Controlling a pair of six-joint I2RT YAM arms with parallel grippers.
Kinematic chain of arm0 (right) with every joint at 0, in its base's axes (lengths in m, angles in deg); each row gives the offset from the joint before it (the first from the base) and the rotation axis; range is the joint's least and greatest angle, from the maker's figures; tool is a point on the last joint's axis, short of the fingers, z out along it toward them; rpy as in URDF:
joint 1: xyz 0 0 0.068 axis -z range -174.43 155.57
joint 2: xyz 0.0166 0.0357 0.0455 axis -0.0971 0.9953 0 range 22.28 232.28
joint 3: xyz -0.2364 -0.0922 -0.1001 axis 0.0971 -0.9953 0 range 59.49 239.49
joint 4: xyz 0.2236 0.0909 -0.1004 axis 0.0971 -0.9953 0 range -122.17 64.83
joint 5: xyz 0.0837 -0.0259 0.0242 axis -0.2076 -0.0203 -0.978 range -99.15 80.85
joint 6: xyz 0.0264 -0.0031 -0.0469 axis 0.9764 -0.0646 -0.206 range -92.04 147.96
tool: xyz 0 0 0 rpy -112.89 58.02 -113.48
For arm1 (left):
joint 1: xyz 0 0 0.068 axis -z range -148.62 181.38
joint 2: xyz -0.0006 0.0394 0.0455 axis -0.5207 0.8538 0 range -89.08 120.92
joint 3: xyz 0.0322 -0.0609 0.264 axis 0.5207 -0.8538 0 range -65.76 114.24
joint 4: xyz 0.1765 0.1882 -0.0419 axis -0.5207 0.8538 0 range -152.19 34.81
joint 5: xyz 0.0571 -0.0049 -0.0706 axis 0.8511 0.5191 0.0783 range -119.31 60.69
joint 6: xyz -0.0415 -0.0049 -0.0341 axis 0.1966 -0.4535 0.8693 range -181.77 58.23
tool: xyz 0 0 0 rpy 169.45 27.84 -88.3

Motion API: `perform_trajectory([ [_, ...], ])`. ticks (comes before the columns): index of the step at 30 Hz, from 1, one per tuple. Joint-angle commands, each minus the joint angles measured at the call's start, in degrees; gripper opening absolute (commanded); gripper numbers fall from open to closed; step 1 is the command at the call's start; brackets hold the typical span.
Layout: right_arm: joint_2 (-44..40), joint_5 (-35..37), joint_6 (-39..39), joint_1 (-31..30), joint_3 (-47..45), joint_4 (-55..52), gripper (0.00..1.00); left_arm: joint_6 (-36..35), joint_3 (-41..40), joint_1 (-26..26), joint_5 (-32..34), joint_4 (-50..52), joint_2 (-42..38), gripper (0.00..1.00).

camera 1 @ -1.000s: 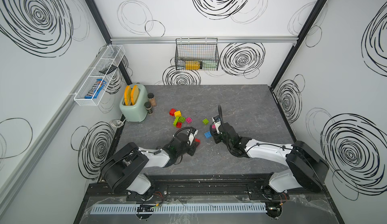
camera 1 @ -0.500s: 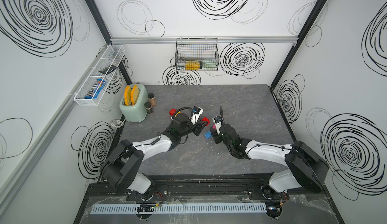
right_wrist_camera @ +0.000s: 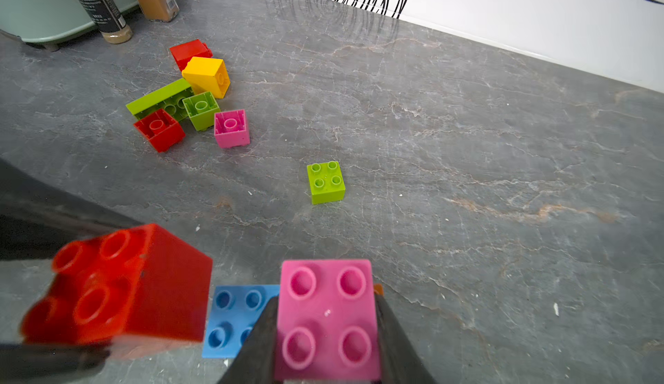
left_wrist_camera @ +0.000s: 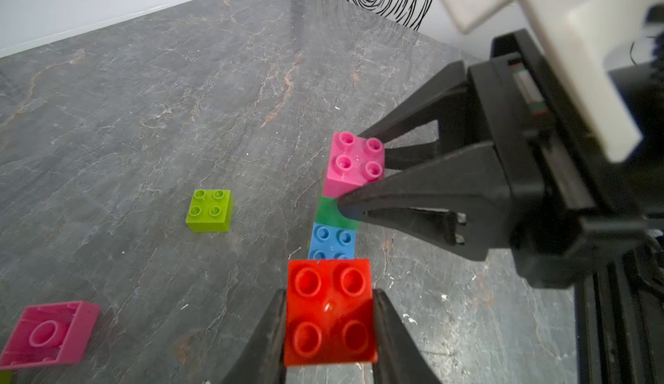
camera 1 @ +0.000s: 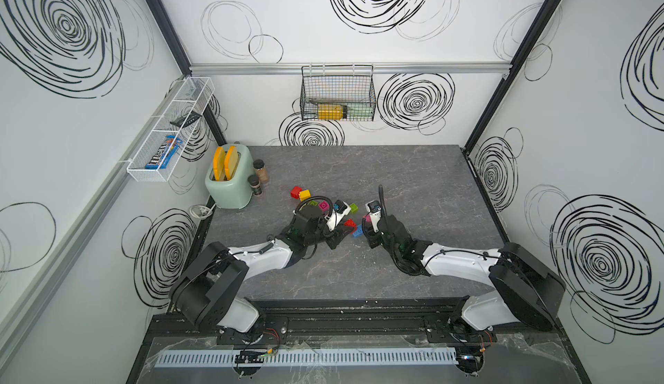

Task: Assemble the number 4 with lego
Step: Assemble the lego brick with the lego brick.

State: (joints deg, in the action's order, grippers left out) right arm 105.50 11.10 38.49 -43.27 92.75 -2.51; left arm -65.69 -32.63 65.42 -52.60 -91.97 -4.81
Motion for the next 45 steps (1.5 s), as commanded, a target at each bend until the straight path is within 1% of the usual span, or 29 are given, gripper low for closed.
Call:
perform_trajectory([
  [1,3.1,-3.2,0.7,-0.8,-3.4,-12.1,0.00,-4.0,0.0,0.9,-0.9,-3.5,-0.6,0.00],
  [7,2.6,-3.4,0.5,-0.7,-3.7,-11.9,0.00,-6.0,2.7,2.2,2.3,-0.3,1.5,0.00],
  [10,2.6,-3.4,0.5,-0.7,-3.6,-11.9,0.00,-5.7,3.1,2.1,2.3,-0.4,2.5,0.00],
  [13,2.8,-3.4,0.5,-0.7,-3.5,-11.9,0.00,-5.7,4.3,2.1,2.0,1.8,4.1,0.00],
  [15,2.7,-3.2,0.4,-0.6,-3.5,-11.9,0.00,-5.8,4.8,2.1,3.0,3.1,4.6,0.00],
  [27,2.3,-3.9,0.0,-0.4,-3.2,-12.0,0.00,-4.6,5.1,1.9,2.6,2.9,8.1,0.00],
  [31,2.2,-4.1,-0.2,-0.3,-3.3,-11.9,0.00,-5.3,5.6,1.8,2.8,4.4,8.2,0.00],
  [35,2.1,-4.3,-0.2,-0.2,-3.3,-11.9,0.00,-1.6,2.9,0.2,0.0,-2.5,6.4,0.00],
  [39,2.2,-4.2,-0.2,-0.1,-3.2,-11.9,0.00,0.8,2.4,-0.6,-2.6,-8.4,4.4,0.00],
  [41,2.3,-4.2,-0.3,-0.1,-3.2,-12.0,0.00,-0.2,2.5,-0.3,-2.9,-9.2,3.8,0.00],
  [45,2.5,-4.1,-0.2,0.0,-3.1,-11.9,0.00,-5.5,5.1,1.1,0.7,-1.0,5.1,0.00],
])
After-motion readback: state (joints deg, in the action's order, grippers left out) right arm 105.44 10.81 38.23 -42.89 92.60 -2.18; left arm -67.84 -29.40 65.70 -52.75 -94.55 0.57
